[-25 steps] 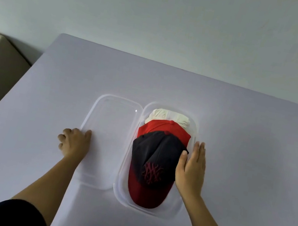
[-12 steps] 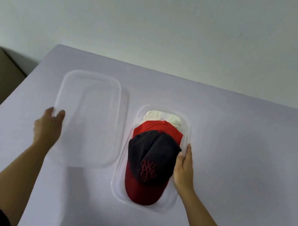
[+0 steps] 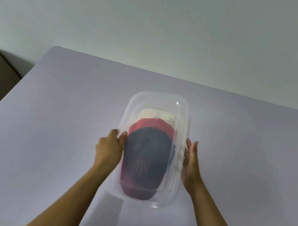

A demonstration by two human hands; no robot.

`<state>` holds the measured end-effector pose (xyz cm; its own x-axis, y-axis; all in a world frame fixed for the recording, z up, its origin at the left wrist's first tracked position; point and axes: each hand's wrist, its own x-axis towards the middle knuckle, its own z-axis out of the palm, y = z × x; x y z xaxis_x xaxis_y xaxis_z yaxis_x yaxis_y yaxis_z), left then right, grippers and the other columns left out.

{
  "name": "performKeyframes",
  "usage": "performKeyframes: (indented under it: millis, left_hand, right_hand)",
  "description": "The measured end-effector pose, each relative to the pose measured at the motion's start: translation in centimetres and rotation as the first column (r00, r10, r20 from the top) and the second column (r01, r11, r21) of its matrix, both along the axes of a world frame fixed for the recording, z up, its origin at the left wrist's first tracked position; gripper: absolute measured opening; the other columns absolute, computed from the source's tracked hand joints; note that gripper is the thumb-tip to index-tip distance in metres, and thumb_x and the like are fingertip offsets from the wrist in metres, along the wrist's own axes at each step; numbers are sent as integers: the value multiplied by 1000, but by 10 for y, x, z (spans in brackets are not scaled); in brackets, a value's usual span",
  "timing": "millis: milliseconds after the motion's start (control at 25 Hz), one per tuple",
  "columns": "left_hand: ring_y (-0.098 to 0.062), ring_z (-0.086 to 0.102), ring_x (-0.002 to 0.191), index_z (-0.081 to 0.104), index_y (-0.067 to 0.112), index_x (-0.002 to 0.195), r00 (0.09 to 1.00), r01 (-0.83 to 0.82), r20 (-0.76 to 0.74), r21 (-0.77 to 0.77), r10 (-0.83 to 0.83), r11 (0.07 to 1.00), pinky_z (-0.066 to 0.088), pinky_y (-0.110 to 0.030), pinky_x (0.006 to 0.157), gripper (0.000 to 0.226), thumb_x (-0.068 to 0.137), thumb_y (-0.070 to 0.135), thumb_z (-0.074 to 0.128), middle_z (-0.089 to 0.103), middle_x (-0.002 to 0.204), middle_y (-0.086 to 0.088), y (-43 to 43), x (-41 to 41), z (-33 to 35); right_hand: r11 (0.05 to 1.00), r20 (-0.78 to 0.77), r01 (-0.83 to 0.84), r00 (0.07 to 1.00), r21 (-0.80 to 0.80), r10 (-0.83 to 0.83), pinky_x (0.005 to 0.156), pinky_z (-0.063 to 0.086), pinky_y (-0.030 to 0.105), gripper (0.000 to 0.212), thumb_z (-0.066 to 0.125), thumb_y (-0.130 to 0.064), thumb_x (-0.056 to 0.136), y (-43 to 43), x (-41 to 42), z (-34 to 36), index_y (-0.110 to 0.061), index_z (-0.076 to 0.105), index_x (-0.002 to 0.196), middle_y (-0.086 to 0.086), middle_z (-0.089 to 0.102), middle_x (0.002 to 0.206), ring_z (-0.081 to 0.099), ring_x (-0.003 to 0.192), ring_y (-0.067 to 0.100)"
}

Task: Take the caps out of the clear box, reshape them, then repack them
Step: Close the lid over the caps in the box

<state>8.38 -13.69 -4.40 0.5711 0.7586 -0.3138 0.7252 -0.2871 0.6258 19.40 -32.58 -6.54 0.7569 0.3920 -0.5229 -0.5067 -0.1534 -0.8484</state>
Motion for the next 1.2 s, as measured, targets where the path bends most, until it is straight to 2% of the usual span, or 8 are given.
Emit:
performKeyframes:
  millis: [80,160,280,400,520,680,880,1200]
  left_hand:
    - [-40,57,103,46,8,130,998,22,-67,62,-18,998,42,-44,89,47,99,40,32,65,109,-19,-14,3,1]
    - [-37,55,92,49,4,123,997,21,-79,62,-16,998,41,-42,83,44,100,37,31,63,101,-19,-22,3,2]
    - [-28,51,79,51,2,111,996,48,-80,59,-43,997,42,-41,79,39,100,34,30,64,100,-18,-24,2,-4]
    - [-29,58,82,30,13,142,984,150,-108,104,-138,983,44,-40,79,45,101,31,29,63,96,-14,-24,7,-10]
    - [-24,53,74,9,25,150,953,269,-184,153,-240,951,43,-37,72,52,100,29,24,57,88,-10,-19,11,-16]
    - [-29,58,85,10,29,148,940,269,-261,160,-222,950,42,-38,69,50,100,34,22,58,103,-10,-16,14,-17]
    - [-23,48,73,13,31,148,926,302,-289,176,-244,937,40,-35,64,50,99,35,24,50,89,-5,-8,19,-19]
    - [-33,60,87,14,34,147,921,331,-287,216,-264,919,43,-36,65,51,98,43,23,52,114,-12,-6,17,-30]
  right_hand:
    - [998,42,-34,998,-58,36,110,30,46,72,32,-72,80,1,-3,2,-40,19,143,-10,31,149,33,135,20]
    - [978,101,-57,992,-198,78,112,24,43,73,39,-61,87,5,-9,2,-36,5,147,-7,15,156,23,141,22]
    - [948,224,-36,968,-316,112,111,26,40,61,35,-44,97,9,-16,-1,-33,3,148,-3,13,157,24,141,24]
    - [934,240,8,967,-357,84,110,28,42,55,31,-35,100,10,-18,-6,-32,5,148,0,17,157,27,140,27]
    - [914,244,9,965,-407,99,111,27,43,54,29,-34,101,16,-18,-9,-30,3,148,3,18,156,25,141,29]
    - [896,250,16,962,-444,107,110,29,41,54,28,-33,101,21,-18,-9,-29,3,149,6,26,154,32,137,31]
    - [883,239,22,966,-468,102,108,32,42,54,33,-37,99,19,-12,-9,-30,11,148,6,34,150,38,134,31]
    - [795,285,64,948,-603,139,101,40,49,55,33,-44,97,22,-12,-26,-36,10,147,8,40,147,43,129,34]
